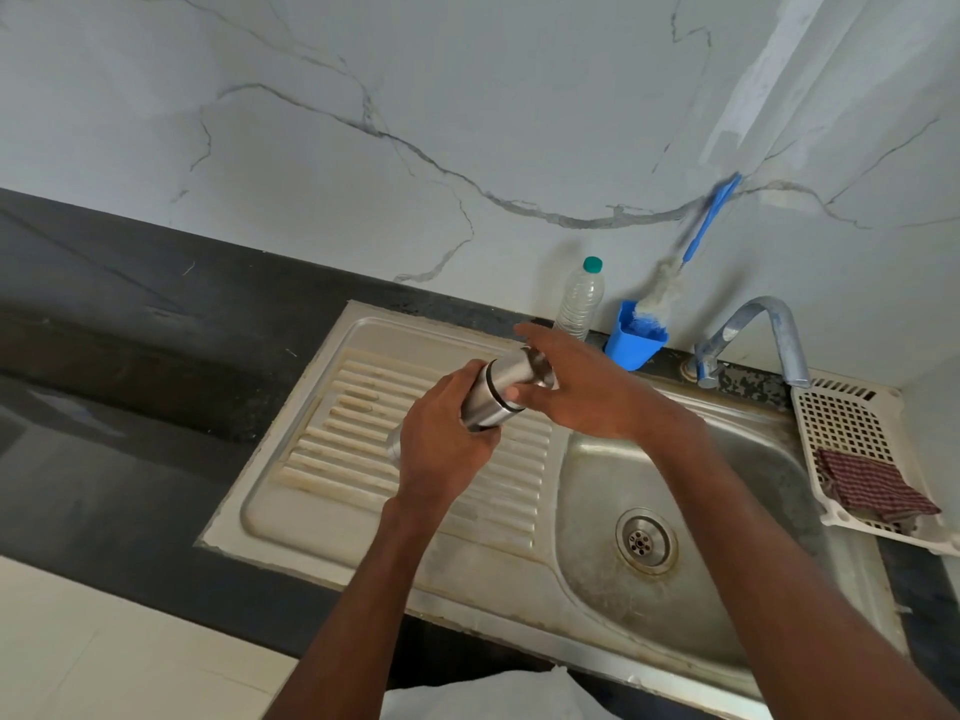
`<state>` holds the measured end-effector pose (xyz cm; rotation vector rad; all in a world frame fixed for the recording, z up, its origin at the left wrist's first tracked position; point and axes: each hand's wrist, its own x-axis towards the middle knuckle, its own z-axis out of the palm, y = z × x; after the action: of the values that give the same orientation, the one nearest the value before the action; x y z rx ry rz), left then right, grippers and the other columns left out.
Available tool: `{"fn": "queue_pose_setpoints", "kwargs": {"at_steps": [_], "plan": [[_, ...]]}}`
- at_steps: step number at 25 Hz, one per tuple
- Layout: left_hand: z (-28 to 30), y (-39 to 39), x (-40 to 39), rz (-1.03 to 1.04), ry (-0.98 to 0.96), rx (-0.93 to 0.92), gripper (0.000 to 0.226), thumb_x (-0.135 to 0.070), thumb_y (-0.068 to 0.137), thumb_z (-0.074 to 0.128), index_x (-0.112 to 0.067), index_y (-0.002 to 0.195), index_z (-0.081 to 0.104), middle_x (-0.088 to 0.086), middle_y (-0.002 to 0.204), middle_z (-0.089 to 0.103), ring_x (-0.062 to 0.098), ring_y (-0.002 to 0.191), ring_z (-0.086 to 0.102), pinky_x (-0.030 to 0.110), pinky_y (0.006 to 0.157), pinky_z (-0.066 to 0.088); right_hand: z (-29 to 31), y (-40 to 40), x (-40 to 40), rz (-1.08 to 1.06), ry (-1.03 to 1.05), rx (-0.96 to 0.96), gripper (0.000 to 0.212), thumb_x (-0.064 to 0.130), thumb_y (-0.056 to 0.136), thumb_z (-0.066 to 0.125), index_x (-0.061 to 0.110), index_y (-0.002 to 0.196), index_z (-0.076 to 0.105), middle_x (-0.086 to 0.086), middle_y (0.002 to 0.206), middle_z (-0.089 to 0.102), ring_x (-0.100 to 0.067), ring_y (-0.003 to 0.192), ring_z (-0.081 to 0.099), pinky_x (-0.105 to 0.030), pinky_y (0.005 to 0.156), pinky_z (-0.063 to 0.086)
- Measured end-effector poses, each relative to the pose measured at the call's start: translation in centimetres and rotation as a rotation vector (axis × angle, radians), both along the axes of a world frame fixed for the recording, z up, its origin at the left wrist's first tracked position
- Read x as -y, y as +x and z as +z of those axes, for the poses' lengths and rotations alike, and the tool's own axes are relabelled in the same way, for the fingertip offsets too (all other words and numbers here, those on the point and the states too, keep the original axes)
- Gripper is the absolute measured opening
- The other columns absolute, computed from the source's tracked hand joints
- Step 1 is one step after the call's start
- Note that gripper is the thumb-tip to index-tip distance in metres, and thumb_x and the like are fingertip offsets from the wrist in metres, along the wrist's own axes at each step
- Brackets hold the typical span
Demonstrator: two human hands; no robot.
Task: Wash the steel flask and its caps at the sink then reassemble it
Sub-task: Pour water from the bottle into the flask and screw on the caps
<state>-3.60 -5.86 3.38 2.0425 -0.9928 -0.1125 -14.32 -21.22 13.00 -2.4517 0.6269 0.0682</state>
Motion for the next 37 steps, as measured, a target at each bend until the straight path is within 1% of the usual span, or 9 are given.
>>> {"fn": "queue_pose_setpoints", "kwargs": {"at_steps": [3, 5, 9, 13, 17, 21, 25, 31, 37], "plan": [[0.3, -0.9, -0.3, -0.012, -0.005, 0.001, 0.075, -0.021, 0.071, 0.089, -0.03, 0.139, 0.058, -0.013, 0.119, 0.071, 0.007, 0.101, 0.066, 0.033, 0.086, 0.058, -0.9, -0.6, -0.8, -0.067, -0.145, 0.119, 0.038, 0.056, 0.098, 0.061, 0.022, 0.114, 0.066, 0.002, 0.101, 0.066, -0.017, 0.092, 0.063, -0.029, 0.077, 0.049], [0.4, -1.7, -0.8, -0.036, -0.008, -0.003, 0.075, -0.019, 0.071, 0.089, -0.029, 0.139, 0.058, -0.012, 0.12, 0.071, 0.008, 0.102, 0.067, 0.035, 0.087, 0.059, -0.7, -1.2, -1.1, -0.121, -0.189, 0.071, 0.06, 0.073, 0.097, 0.044, 0.017, 0.096, 0.065, 0.001, 0.086, 0.066, -0.018, 0.081, 0.063, -0.03, 0.068, 0.046], [0.6, -3.0, -1.4, -0.05, 0.008, -0.005, 0.077, -0.024, 0.071, 0.09, -0.03, 0.141, 0.058, -0.013, 0.123, 0.07, 0.007, 0.104, 0.067, 0.033, 0.089, 0.058, -0.3, -3.7, -1.0, 0.103, -0.124, 0.167, 0.046, 0.055, 0.1, 0.056, 0.023, 0.133, 0.059, 0.004, 0.116, 0.06, -0.014, 0.102, 0.059, -0.037, 0.09, 0.052], [0.7, -4.5, -2.2, -0.081, 0.0, -0.008, 0.08, -0.022, 0.071, 0.09, -0.026, 0.144, 0.057, -0.01, 0.124, 0.071, 0.01, 0.105, 0.068, 0.036, 0.088, 0.059, -1.5, -4.0, -3.2, -0.15, -0.281, 0.105, 0.074, 0.084, 0.092, 0.026, 0.018, 0.087, 0.058, 0.004, 0.079, 0.06, -0.019, 0.074, 0.058, -0.038, 0.068, 0.046], [0.9, -5.1, -3.2, -0.074, 0.006, -0.055, 0.079, -0.027, 0.071, 0.09, -0.032, 0.142, 0.057, -0.014, 0.12, 0.071, 0.008, 0.103, 0.068, 0.035, 0.089, 0.059, 0.1, -5.3, -2.5, 0.045, -0.1, 0.016, 0.06, 0.064, 0.096, 0.057, 0.024, 0.141, 0.051, 0.01, 0.125, 0.051, -0.009, 0.108, 0.053, -0.034, 0.094, 0.047], [1.1, -4.8, -3.9, -0.081, -0.003, -0.073, 0.077, -0.03, 0.071, 0.09, -0.035, 0.14, 0.057, -0.015, 0.118, 0.072, 0.006, 0.102, 0.069, 0.037, 0.089, 0.06, -0.2, -5.0, -3.2, 0.03, -0.187, 0.069, 0.058, 0.075, 0.086, 0.06, 0.024, 0.115, 0.058, 0.011, 0.102, 0.059, -0.014, 0.091, 0.058, -0.032, 0.074, 0.045], [1.1, -3.9, -4.4, -0.067, -0.009, -0.102, 0.078, -0.029, 0.069, 0.091, -0.036, 0.138, 0.056, -0.016, 0.117, 0.072, 0.006, 0.101, 0.068, 0.036, 0.089, 0.06, 0.4, -4.7, -3.8, 0.152, -0.132, 0.159, 0.056, 0.048, 0.089, 0.076, 0.025, 0.137, 0.057, 0.011, 0.122, 0.059, -0.007, 0.106, 0.055, -0.027, 0.09, 0.044], [1.3, -2.1, -4.4, -0.143, -0.018, -0.102, 0.076, -0.029, 0.069, 0.091, -0.037, 0.137, 0.057, -0.018, 0.115, 0.072, 0.003, 0.1, 0.068, 0.035, 0.086, 0.06, -0.3, -3.0, -4.4, 0.156, -0.32, 0.112, 0.051, 0.067, 0.092, 0.058, 0.032, 0.129, 0.056, 0.012, 0.111, 0.062, -0.013, 0.097, 0.061, -0.039, 0.083, 0.053], [0.6, 0.5, -3.9, -0.168, -0.048, 0.045, 0.079, -0.02, 0.073, 0.09, -0.028, 0.144, 0.057, -0.013, 0.127, 0.07, 0.006, 0.111, 0.066, 0.03, 0.094, 0.056, -2.6, 0.5, -7.6, -0.465, -0.275, 0.051, 0.06, 0.079, 0.093, 0.037, 0.02, 0.097, 0.05, -0.002, 0.085, 0.066, -0.029, 0.08, 0.062, -0.041, 0.076, 0.052]]}}
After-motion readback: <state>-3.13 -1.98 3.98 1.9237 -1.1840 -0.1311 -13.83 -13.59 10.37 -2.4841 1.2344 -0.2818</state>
